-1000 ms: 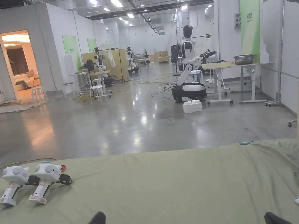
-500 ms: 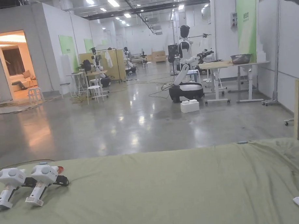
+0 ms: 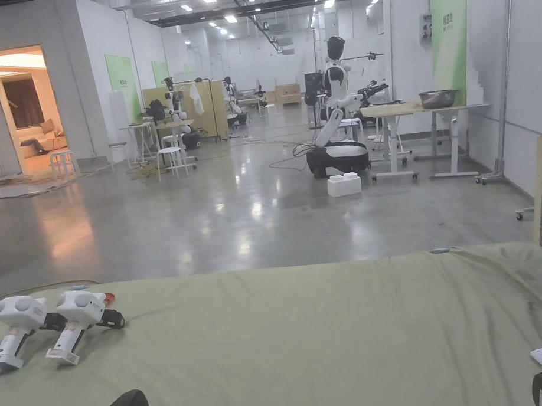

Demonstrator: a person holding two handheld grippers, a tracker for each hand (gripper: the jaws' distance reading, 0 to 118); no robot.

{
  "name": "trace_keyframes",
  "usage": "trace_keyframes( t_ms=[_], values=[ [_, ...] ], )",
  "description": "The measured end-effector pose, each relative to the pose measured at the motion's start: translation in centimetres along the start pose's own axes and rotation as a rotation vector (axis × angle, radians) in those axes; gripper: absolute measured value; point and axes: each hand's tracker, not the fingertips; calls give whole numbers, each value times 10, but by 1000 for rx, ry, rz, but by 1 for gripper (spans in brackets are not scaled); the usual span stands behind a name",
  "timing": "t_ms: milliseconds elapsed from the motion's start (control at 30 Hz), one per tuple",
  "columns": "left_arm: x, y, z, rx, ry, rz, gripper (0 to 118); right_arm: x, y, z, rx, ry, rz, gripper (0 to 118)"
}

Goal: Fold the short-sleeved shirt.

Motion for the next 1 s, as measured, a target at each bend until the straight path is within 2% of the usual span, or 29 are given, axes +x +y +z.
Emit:
trace_keyframes(
  t_ms=[333,600,667,700,733,767,833,1000],
  values=[
    [1,-1,-2,-13,-7,-36,0,-8,4,4,6,16,6,0],
    [-22,-7,-2,-83,27,-62,0,-9,-4,2,-11,32,29,0],
    [-37,-11,-2,-134,39,-47,11,-8,-11,1,-25,40,28,0],
    [-48,-13,-6,-196,12,-38,23,-7,-15,0,-37,45,24,0],
    [-60,-16,-12,-258,-14,-18,44,-7,-20,-2,-54,51,17,0],
    [-74,-20,-18,-287,-10,0,60,-6,-25,-4,-72,59,14,0],
    [-99,-28,-34,-370,19,23,78,-6,-35,-7,-115,55,8,0],
    [-180,-70,-78,-545,214,32,91,-4,-59,-13,-220,47,-10,0]
  ],
)
